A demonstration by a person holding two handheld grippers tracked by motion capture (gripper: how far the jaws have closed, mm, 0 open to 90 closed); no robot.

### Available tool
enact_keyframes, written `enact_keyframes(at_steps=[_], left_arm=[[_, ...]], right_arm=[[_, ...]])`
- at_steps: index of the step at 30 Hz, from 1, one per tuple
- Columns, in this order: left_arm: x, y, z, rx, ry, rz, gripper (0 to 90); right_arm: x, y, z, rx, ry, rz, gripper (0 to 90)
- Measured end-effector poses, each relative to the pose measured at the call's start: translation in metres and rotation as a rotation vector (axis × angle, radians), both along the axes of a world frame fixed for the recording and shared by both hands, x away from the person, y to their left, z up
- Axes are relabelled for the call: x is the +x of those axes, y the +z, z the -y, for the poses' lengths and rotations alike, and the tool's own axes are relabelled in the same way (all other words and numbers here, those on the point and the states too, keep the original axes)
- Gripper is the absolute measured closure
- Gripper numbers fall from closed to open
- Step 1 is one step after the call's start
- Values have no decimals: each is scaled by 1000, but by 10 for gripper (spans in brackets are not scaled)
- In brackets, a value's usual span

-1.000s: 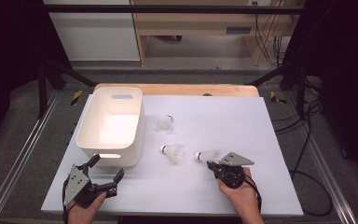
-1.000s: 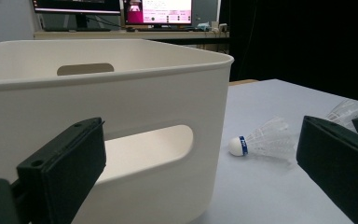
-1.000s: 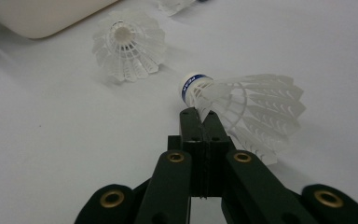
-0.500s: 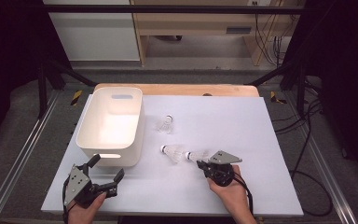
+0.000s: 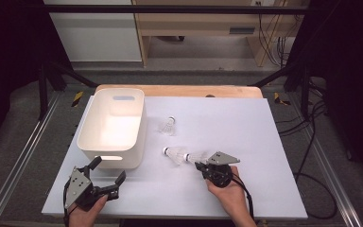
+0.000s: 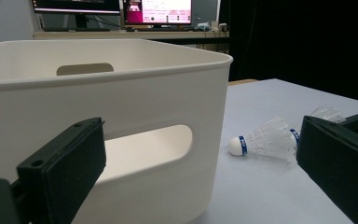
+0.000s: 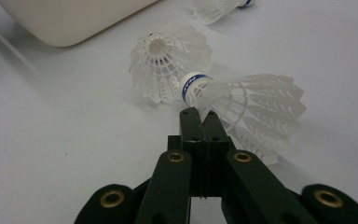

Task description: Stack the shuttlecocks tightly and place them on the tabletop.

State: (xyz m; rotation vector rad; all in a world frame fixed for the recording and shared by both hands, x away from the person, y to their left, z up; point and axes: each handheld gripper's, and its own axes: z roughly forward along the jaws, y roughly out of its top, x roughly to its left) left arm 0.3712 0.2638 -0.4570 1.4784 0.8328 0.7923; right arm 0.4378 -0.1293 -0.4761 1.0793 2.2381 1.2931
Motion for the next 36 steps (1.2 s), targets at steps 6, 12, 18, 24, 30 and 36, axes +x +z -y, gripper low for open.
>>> enact_keyframes(at_steps=[6, 12, 18, 24, 30, 36], left_arm=[[0, 0, 1, 1, -2, 1, 14], [0, 0, 0, 1, -1, 0, 14], [0, 0, 1, 2, -3, 2, 15], [0, 0, 0, 2, -4, 2, 15], [0, 0, 1, 2, -4, 2, 15], [0, 0, 1, 4, -6, -1, 15]], right_arm=[[3, -1, -6, 12, 7, -7, 900], [7, -4, -10, 27, 11, -17, 900], [12, -4, -15, 41, 16, -18, 900], [21, -2, -21, 41, 25, -19, 900], [28, -2, -25, 46, 45, -25, 900], [34, -5, -27, 79, 55, -40, 900]])
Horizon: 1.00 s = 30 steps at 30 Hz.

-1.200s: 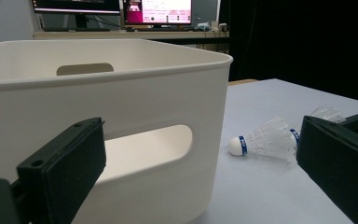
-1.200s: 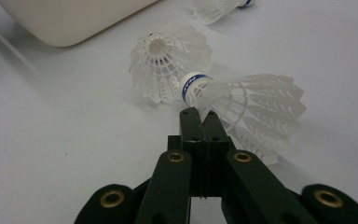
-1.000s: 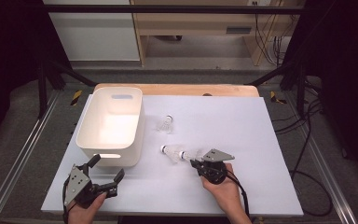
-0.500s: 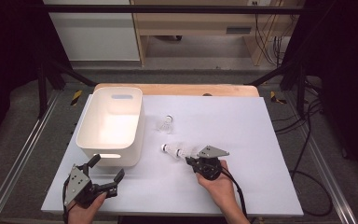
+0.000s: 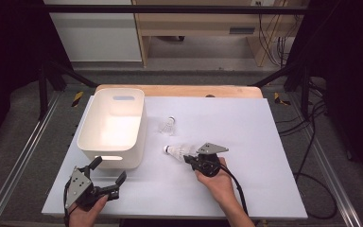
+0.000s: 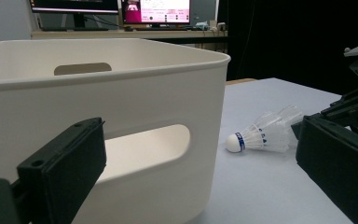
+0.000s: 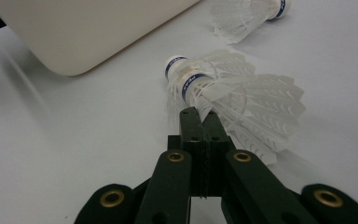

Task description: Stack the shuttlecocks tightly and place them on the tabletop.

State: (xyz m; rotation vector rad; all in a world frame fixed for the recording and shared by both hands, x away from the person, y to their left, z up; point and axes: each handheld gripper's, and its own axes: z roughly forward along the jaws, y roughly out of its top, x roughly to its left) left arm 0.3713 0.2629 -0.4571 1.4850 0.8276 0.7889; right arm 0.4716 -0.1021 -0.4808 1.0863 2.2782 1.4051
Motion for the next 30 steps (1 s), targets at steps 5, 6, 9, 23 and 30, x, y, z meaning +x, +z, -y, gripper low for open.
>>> enact_keyframes(at_steps=[5, 6, 9, 23, 30], left_arm=[[0, 0, 0, 2, -1, 0, 15], [0, 0, 1, 3, -1, -1, 16], [0, 0, 1, 4, -2, -1, 16], [0, 0, 1, 4, -2, -3, 16], [0, 0, 2, 6, -4, -2, 16]], right_arm=[[6, -1, -1, 9, 0, -8, 900], [6, -1, -2, 12, 2, -9, 900], [7, -1, -4, 22, 18, -12, 900], [9, -2, -13, 63, 88, -42, 900], [9, -2, -11, 51, 100, -53, 900]])
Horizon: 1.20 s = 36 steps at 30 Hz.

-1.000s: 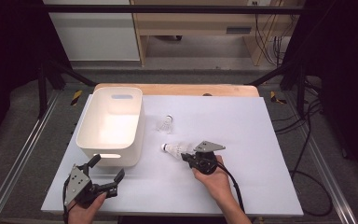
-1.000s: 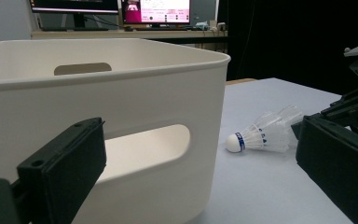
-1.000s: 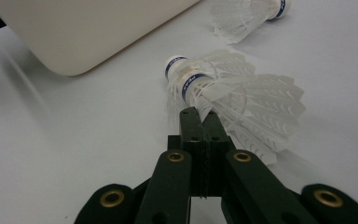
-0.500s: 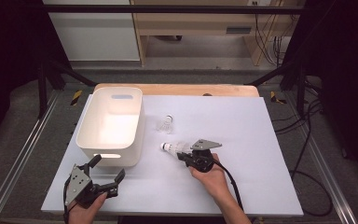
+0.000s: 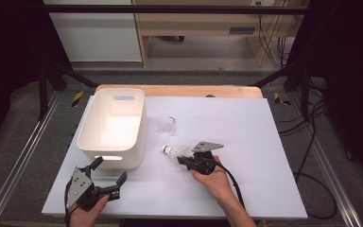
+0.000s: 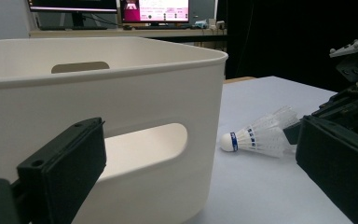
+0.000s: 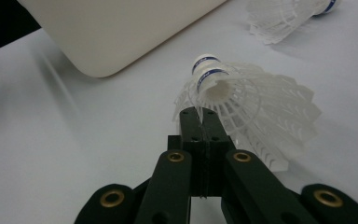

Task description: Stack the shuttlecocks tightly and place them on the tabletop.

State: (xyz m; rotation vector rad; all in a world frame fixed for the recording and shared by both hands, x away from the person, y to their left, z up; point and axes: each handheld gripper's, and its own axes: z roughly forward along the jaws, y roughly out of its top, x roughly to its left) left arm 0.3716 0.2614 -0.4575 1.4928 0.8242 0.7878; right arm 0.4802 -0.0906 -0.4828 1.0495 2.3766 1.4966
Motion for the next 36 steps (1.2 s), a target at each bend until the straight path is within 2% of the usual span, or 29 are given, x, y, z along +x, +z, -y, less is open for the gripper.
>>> enact_keyframes(at_steps=[5, 10, 17, 27, 36], left_arm=[[0, 0, 0, 0, 0, 0, 17], [0, 0, 0, -1, 2, -2, 17], [0, 0, 0, -3, 1, -1, 17], [0, 0, 0, -2, 0, 0, 16], [0, 0, -1, -3, 1, 1, 16]], right_arm=[[0, 0, 1, -45, -18, 19, 900], [-1, -1, 0, -61, -25, 23, 885], [-2, -1, 0, -63, -30, 27, 792], [-6, 2, -1, -107, -40, 34, 618], [-10, 4, -1, -136, -48, 21, 485]])
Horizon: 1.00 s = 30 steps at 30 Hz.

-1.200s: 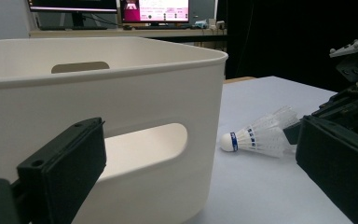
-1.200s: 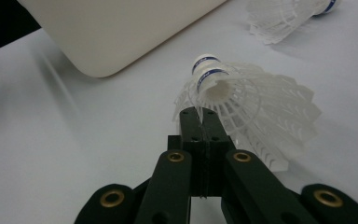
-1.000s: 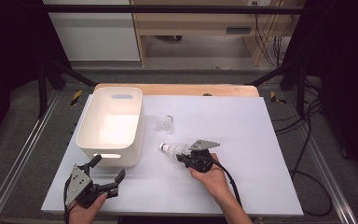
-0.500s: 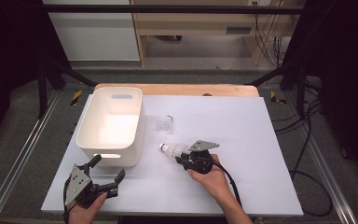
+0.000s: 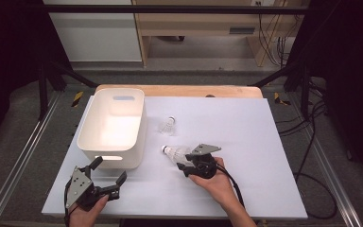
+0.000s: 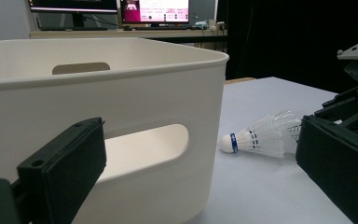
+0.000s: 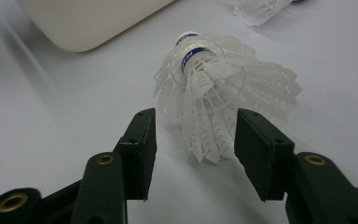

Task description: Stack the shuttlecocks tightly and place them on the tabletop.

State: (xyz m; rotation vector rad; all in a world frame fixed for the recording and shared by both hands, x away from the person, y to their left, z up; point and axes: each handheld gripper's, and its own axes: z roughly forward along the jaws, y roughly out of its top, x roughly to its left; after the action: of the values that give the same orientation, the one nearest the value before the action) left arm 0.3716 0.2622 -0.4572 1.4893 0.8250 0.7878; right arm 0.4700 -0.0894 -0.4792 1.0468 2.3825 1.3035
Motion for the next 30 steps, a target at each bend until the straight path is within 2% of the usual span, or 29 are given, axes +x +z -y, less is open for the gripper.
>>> enact_keyframes(at_steps=[9, 22, 30], left_arm=[[0, 0, -1, -3, 0, -1, 16], [0, 0, 0, -3, 0, 0, 16], [0, 0, 0, -4, -2, -3, 15]], right_arm=[[-5, 3, -1, -23, -5, 15, 376], [-20, 17, 1, -42, -4, 44, 238], [-18, 26, 4, -38, -18, 49, 148]])
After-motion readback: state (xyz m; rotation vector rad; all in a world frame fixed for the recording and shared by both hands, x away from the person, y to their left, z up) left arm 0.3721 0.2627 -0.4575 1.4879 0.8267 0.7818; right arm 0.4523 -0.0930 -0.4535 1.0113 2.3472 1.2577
